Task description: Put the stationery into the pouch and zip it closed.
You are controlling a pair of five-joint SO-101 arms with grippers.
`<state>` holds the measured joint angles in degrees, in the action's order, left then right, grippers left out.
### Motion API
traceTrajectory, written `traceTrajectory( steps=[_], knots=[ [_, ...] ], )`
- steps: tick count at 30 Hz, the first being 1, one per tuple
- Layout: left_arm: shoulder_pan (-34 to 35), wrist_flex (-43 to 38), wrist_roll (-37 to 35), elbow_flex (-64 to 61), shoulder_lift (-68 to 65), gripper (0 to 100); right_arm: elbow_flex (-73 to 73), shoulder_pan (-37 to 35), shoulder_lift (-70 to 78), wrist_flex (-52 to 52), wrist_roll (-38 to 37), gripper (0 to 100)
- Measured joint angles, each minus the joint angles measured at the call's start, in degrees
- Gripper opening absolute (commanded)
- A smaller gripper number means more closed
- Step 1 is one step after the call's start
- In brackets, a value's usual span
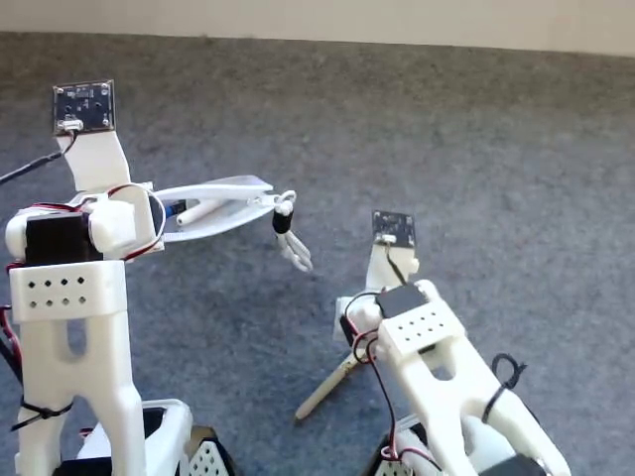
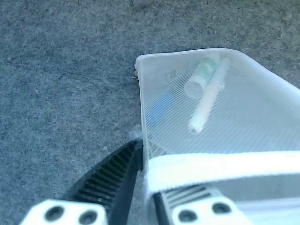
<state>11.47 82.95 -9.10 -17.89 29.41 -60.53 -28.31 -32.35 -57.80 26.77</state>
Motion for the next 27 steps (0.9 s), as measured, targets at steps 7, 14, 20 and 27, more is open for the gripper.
traceTrajectory(
  steps=[7, 14, 20, 27],
  knots=[
    [0.00, 0.00, 0.00, 0.00, 0.00, 1, 0.09, 2.02, 6.24, 1.93, 0.79, 16.7],
    [0.00, 0.00, 0.00, 0.00, 0.00, 1, 0.18, 6.42, 10.73, 6.59, 0.79, 3.5],
    [0.00, 0.00, 0.00, 0.00, 0.00, 1, 0.70, 6.51, 12.57, 6.59, 0.79, 3.0],
    [0.00, 0.00, 0.00, 0.00, 0.00, 1, 2.02, 6.15, 10.81, 3.52, 0.79, 0.5]
  ],
)
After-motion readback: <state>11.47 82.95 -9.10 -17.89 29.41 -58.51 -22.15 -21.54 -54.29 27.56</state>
